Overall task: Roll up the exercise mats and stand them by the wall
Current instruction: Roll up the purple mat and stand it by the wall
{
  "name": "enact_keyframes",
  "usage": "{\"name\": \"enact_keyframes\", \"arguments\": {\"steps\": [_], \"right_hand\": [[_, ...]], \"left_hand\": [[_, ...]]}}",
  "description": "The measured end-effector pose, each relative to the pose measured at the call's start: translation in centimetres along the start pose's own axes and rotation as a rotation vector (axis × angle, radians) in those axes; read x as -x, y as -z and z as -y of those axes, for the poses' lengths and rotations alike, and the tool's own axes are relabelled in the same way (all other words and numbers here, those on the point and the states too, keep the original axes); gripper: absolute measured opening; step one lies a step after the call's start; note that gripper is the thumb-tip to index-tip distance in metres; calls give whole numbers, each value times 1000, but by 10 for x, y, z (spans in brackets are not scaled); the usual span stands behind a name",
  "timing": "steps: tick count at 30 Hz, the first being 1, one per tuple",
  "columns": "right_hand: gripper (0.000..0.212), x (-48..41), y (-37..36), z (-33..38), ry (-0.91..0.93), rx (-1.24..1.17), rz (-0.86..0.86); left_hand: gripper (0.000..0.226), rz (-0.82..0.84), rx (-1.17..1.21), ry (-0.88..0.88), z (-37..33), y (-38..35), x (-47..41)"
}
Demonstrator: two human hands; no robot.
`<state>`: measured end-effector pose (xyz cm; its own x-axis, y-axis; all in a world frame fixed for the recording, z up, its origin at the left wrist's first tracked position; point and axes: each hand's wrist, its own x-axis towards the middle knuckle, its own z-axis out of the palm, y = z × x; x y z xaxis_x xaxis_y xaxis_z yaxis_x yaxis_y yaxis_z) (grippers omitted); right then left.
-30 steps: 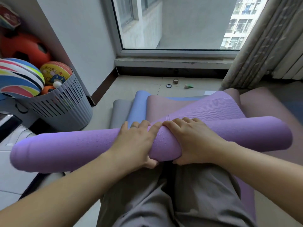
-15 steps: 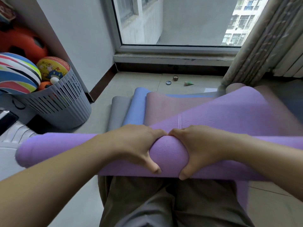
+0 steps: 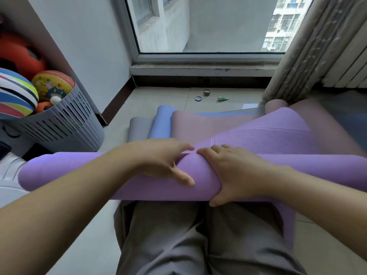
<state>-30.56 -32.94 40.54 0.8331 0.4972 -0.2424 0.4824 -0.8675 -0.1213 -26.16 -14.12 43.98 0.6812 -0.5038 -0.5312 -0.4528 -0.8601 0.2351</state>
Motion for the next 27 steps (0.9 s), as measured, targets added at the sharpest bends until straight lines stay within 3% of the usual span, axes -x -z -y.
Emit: {"name": "enact_keyframes", "arguments": {"steps": [3, 6, 11, 16, 21, 24, 27], "right_hand": [[105, -19, 12, -14, -7, -143, 123], [105, -27, 18, -16, -37, -192, 195], [109, -4, -14, 14, -53, 250, -162], [82, -12, -19, -1, -18, 85, -447], [72, -13, 8, -4, 57, 85, -756], [68, -10, 16, 1, 128, 102, -826], [68, -6, 13, 2, 187, 75, -769]], "left_hand": [[84, -261, -255, 42, -11, -25, 7], [107, -291, -477, 116, -17, -54, 8], [105, -422, -455, 77, -4, -55, 5], [93, -431, -371, 112, -6, -36, 3], [87, -628, -478, 159, -14, -10, 25], [85, -667, -516, 176, -20, -8, 42], [85, -619, -523, 189, -26, -16, 52]]}}
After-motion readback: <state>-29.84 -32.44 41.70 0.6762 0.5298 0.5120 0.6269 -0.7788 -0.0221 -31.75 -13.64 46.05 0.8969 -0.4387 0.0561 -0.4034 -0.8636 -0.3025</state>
